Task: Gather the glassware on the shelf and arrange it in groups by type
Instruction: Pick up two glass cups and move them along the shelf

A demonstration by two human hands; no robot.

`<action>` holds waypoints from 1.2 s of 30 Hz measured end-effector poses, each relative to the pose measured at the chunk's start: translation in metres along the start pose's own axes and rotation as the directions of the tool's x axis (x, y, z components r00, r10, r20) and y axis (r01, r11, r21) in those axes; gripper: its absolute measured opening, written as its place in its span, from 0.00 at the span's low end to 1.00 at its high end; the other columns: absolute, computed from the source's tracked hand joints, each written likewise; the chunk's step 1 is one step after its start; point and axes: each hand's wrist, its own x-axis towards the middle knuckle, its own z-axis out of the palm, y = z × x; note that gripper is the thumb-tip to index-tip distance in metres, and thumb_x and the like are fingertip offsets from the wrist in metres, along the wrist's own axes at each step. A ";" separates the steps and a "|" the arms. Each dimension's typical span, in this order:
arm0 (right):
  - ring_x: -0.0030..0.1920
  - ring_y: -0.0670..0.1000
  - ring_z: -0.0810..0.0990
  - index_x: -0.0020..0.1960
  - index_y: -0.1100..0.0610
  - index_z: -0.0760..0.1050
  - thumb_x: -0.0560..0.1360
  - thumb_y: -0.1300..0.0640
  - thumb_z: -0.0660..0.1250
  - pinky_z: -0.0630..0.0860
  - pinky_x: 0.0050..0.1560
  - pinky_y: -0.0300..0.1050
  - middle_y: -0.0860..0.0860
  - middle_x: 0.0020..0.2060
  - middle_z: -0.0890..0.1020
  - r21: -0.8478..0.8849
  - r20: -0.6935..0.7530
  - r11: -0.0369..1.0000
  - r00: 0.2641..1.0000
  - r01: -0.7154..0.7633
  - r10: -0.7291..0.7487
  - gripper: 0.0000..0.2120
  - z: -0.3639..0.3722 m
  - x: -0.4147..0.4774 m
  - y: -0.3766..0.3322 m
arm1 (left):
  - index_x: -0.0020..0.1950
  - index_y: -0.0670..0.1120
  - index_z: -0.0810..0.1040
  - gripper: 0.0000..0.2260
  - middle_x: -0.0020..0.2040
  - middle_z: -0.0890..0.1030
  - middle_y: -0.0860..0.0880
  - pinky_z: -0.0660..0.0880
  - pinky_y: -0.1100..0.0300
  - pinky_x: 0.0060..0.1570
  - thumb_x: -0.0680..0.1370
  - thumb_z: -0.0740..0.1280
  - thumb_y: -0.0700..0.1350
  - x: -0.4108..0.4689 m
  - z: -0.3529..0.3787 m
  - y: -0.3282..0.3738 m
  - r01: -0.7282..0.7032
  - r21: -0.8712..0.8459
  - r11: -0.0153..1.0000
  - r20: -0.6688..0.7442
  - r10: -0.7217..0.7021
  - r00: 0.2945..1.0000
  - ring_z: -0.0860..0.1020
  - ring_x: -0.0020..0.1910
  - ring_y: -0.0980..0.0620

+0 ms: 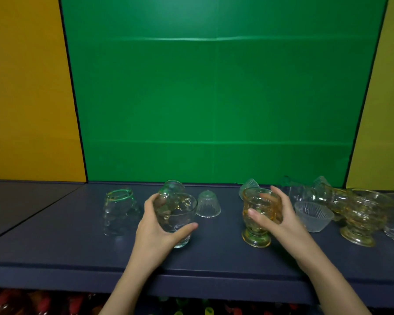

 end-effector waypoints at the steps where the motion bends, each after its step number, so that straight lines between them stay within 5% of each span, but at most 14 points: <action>1: 0.58 0.40 0.74 0.70 0.43 0.56 0.55 0.38 0.71 0.67 0.61 0.41 0.38 0.59 0.73 0.040 0.021 0.999 0.999 -0.025 0.025 0.48 0.000 0.000 0.001 | 0.61 0.55 0.62 0.37 0.51 0.74 0.63 0.65 0.80 0.42 0.59 0.79 0.48 0.002 0.000 -0.001 0.020 -0.036 0.999 0.022 -0.020 1.000 0.73 0.49 0.66; 4: 0.55 0.37 0.76 0.65 0.43 0.64 0.59 0.40 0.71 0.70 0.52 0.35 0.39 0.58 0.77 0.135 0.113 0.987 0.991 -0.082 0.067 0.37 -0.002 -0.002 0.001 | 0.60 0.53 0.67 0.35 0.52 0.77 0.59 0.68 0.77 0.42 0.58 0.80 0.47 0.006 -0.001 -0.004 0.078 -0.104 0.992 0.090 -0.068 0.994 0.74 0.49 0.67; 10: 0.52 0.38 0.80 0.61 0.45 0.70 0.54 0.35 0.74 0.73 0.48 0.34 0.41 0.53 0.80 0.171 0.134 0.978 0.986 -0.122 0.100 0.38 0.001 -0.001 -0.001 | 0.57 0.53 0.68 0.36 0.52 0.78 0.57 0.69 0.72 0.44 0.53 0.80 0.51 0.010 -0.001 -0.008 0.102 -0.143 0.984 0.129 -0.084 0.988 0.76 0.49 0.64; 14: 0.47 0.43 0.82 0.56 0.52 0.74 0.58 0.49 0.72 0.74 0.46 0.36 0.47 0.48 0.83 0.205 0.064 0.971 0.992 -0.123 0.112 0.27 0.007 0.001 0.000 | 0.58 0.51 0.68 0.35 0.52 0.78 0.57 0.70 0.71 0.43 0.57 0.80 0.47 0.011 0.001 -0.009 0.091 -0.156 0.984 0.135 -0.070 0.988 0.76 0.49 0.64; 21: 0.42 0.38 0.82 0.51 0.51 0.76 0.56 0.48 0.75 0.74 0.39 0.29 0.45 0.43 0.84 0.080 -0.057 0.994 0.996 -0.071 0.075 0.24 0.006 -0.009 -0.003 | 0.56 0.52 0.69 0.38 0.51 0.79 0.55 0.74 0.57 0.54 0.50 0.82 0.53 0.012 0.003 -0.009 0.048 -0.166 0.985 0.140 -0.025 0.990 0.79 0.51 0.56; 26: 0.35 0.35 0.81 0.49 0.54 0.75 0.61 0.54 0.74 0.72 0.34 0.24 0.45 0.41 0.82 0.123 -0.231 0.992 0.973 -0.002 0.031 0.18 -0.024 -0.033 -0.016 | 0.55 0.53 0.70 0.40 0.51 0.80 0.55 0.74 0.59 0.54 0.47 0.78 0.59 0.011 0.019 0.016 -0.059 -0.222 0.973 0.147 0.093 0.985 0.79 0.50 0.57; 32: 0.41 0.38 0.83 0.51 0.53 0.77 0.52 0.45 0.75 0.75 0.39 0.28 0.43 0.39 0.85 0.012 -0.431 1.000 0.902 0.010 -0.004 0.28 -0.087 -0.076 -0.027 | 0.54 0.52 0.70 0.38 0.51 0.79 0.55 0.72 0.67 0.50 0.48 0.77 0.59 -0.002 0.076 0.071 -0.120 -0.346 0.931 0.271 0.221 0.937 0.78 0.47 0.63; 36: 0.45 0.43 0.84 0.50 0.53 0.78 0.49 0.39 0.75 0.76 0.47 0.40 0.45 0.42 0.86 -0.043 -0.560 0.998 0.829 -0.040 0.009 0.33 -0.144 -0.110 -0.017 | 0.53 0.53 0.71 0.37 0.50 0.80 0.57 0.72 0.68 0.50 0.47 0.76 0.60 -0.026 0.132 0.106 -0.140 -0.399 0.906 0.337 0.287 0.897 0.78 0.46 0.64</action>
